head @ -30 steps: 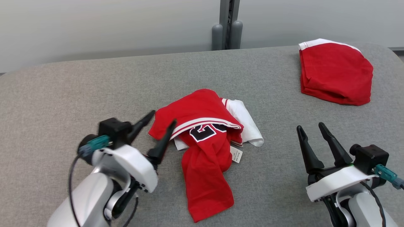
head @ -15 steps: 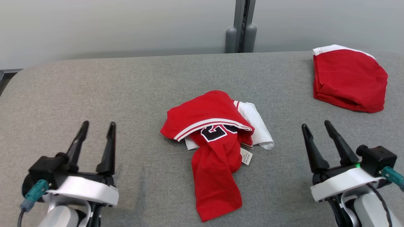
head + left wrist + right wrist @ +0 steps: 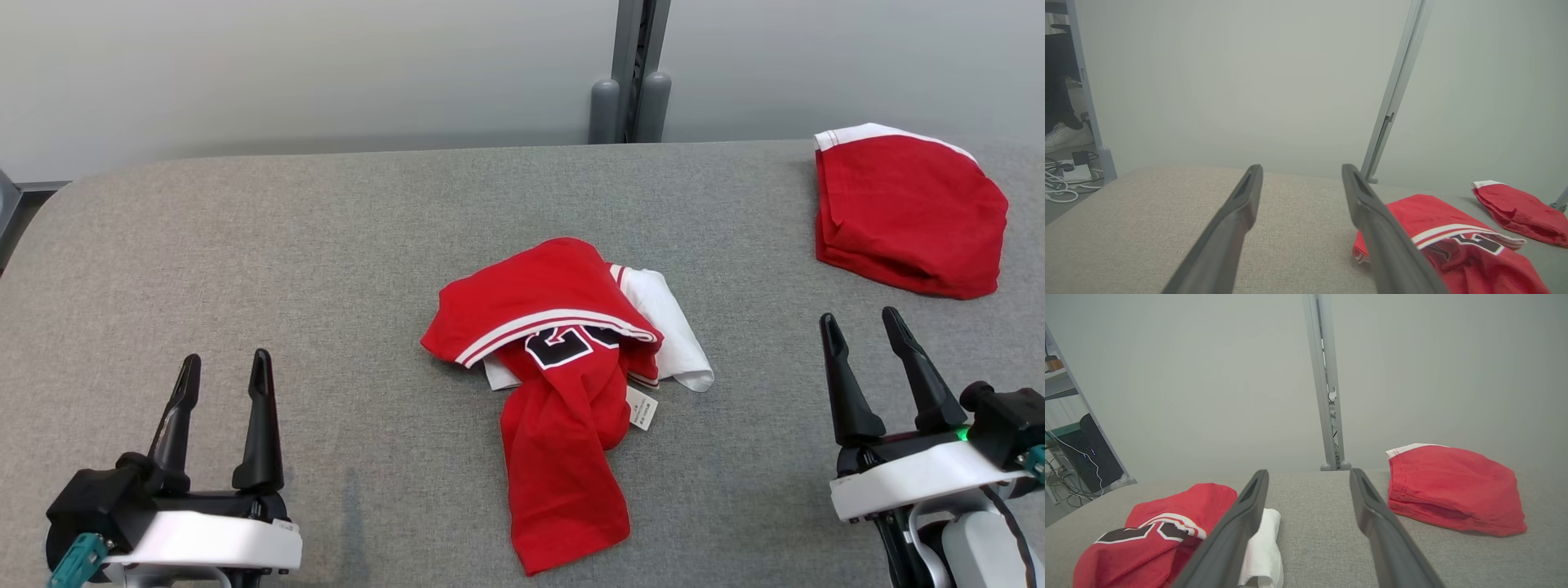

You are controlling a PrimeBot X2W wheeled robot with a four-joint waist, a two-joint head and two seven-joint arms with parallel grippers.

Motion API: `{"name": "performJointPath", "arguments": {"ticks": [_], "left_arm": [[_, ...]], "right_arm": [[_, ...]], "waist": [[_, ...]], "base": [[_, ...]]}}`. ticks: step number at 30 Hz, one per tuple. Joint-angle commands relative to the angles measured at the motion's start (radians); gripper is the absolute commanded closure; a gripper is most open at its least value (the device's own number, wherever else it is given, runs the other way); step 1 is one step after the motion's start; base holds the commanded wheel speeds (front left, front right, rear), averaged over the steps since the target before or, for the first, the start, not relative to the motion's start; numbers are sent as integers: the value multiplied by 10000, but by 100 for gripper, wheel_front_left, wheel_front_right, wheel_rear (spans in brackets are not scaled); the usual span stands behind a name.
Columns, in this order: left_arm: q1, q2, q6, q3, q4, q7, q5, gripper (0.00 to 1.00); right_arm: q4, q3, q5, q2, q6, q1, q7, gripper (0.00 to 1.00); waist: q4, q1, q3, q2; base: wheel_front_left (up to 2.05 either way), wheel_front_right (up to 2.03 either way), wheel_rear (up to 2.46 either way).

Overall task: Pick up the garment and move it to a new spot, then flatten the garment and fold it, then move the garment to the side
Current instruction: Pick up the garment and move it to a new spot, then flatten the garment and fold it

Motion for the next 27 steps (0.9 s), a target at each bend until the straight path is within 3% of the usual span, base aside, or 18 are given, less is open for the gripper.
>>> {"name": "performJointPath", "arguments": {"ticks": [1,15,27], "left_arm": [[69,-29,-87,97,-37,-14,108,0],[223,-763,-868,677,345,-17,753,0],[39,-1213,-1280,778,695,-18,973,0]], "right_arm": [[-52,-37,-61,7,3,116,-43,0],[-303,340,-200,-57,3,-54,-43,0],[486,2706,78,-268,3,-1414,533,0]], "waist": [[-1,0,-4,0],[3,0,-108,0],[672,0,-148,0]], "base": [[0,0,0],[0,0,0],[0,0,0]]}}
